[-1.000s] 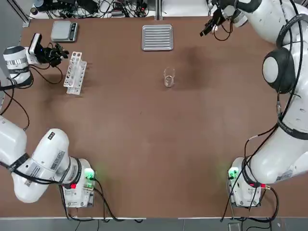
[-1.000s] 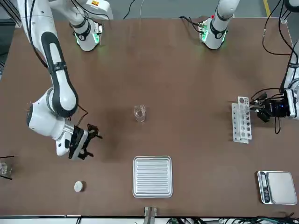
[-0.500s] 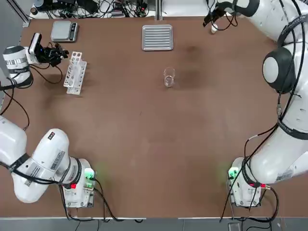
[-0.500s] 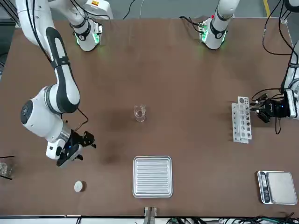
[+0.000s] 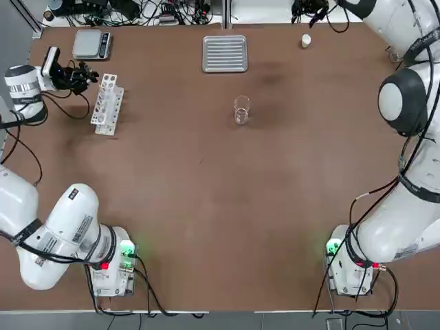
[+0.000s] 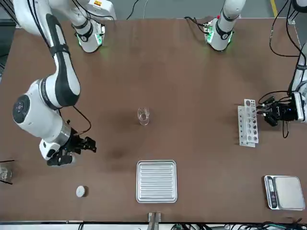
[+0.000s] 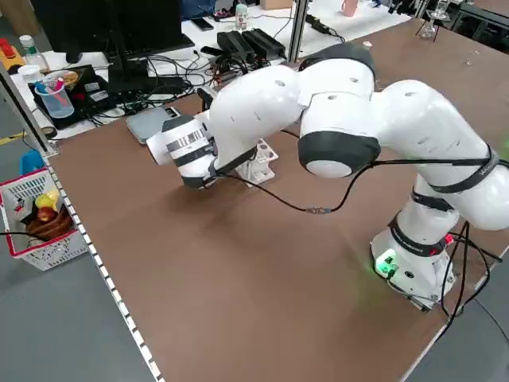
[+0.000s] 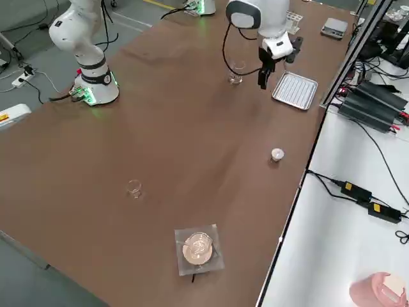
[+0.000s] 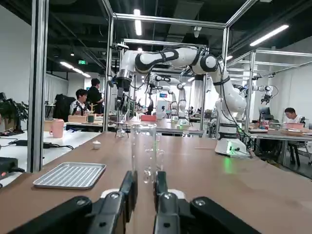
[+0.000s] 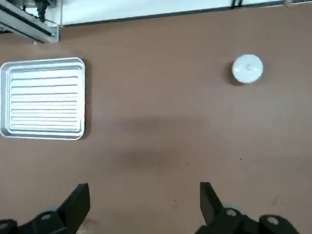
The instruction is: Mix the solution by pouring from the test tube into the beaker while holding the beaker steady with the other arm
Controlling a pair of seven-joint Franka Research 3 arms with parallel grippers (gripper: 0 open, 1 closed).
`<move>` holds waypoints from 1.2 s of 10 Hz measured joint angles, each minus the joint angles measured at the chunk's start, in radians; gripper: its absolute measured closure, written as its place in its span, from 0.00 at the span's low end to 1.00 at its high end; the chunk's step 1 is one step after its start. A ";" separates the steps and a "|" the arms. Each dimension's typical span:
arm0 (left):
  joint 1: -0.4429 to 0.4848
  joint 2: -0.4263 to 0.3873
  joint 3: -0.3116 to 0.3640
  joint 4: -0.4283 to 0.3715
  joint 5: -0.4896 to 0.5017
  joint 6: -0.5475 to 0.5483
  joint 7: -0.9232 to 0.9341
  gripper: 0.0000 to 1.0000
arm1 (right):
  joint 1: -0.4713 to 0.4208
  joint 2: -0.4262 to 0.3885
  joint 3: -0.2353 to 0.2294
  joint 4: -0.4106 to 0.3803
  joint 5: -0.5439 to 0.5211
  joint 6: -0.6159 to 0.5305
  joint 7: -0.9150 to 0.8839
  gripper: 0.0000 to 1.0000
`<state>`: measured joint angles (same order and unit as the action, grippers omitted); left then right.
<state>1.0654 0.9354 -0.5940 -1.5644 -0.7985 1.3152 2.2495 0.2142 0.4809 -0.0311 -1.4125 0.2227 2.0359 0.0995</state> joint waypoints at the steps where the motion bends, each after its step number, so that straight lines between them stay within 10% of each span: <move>1: -0.003 0.001 0.000 0.006 0.000 0.003 0.000 0.78 | 0.000 -0.004 -0.003 0.043 -0.019 -0.080 0.012 0.00; 8: -0.011 0.006 0.000 0.015 0.000 0.014 0.002 0.78 | -0.024 -0.094 -0.024 0.171 -0.066 -0.363 0.021 0.00; 12: -0.018 0.009 0.001 0.016 0.004 0.044 0.002 0.78 | -0.040 -0.239 -0.065 0.046 -0.069 -0.408 0.025 0.00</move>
<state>1.0472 0.9448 -0.5929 -1.5489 -0.7941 1.3590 2.2516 0.1740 0.2418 -0.0964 -1.3669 0.1537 1.6281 0.1243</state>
